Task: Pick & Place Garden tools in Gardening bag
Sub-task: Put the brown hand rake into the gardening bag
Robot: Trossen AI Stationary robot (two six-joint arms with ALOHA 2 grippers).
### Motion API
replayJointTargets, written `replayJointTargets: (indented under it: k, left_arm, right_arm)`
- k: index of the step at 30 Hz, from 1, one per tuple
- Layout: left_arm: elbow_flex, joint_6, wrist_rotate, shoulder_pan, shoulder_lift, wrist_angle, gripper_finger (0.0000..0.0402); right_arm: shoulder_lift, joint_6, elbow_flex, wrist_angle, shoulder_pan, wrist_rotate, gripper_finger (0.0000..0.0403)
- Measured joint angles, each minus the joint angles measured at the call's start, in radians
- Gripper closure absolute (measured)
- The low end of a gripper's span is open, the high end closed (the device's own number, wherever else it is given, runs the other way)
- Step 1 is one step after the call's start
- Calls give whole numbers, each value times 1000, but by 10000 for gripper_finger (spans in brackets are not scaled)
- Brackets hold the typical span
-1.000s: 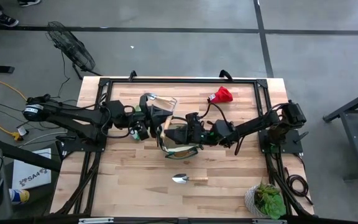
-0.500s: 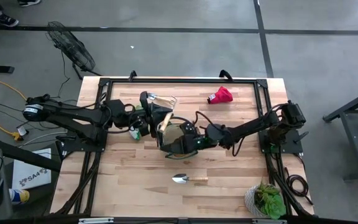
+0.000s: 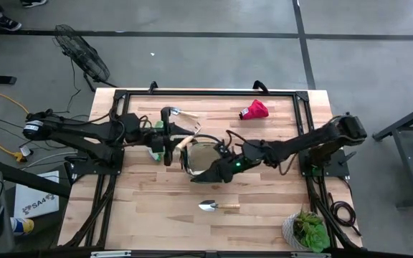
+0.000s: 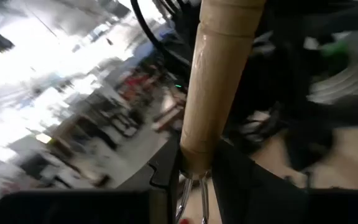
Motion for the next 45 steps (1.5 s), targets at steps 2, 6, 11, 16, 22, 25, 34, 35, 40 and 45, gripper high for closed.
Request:
replayJointTargets:
  k: [2,6,11,16,22,25,34,35,40,45]
  left_arm:
    - [0,-74,42,0,-14,-31,338]
    - [0,-202,205,0,-20,-52,338]
    - [0,-348,367,0,6,-46,338]
    - [0,-537,449,0,52,14,338]
    - [5,-720,507,0,149,150,338]
    - [38,-785,540,0,205,146,338]
    - [224,-894,699,0,419,150,338]
    - [246,-895,704,0,442,157,338]
    - [343,-911,754,0,537,153,338]
    - [407,-928,772,0,596,149,338]
  right_arm:
    - [-56,-39,0,-94,8,35,149]
    - [-178,-148,0,-262,20,142,149]
    - [-304,-342,0,-328,20,244,149]
    - [-356,-573,1,-328,19,285,149]
    - [-351,-723,1,-331,17,292,149]
    - [-338,-765,1,-330,17,279,149]
    - [-333,-868,1,-310,17,195,149]
    - [-333,-872,1,-305,17,177,149]
    - [-333,-902,1,-306,17,132,149]
    - [-334,-902,1,-325,17,99,149]
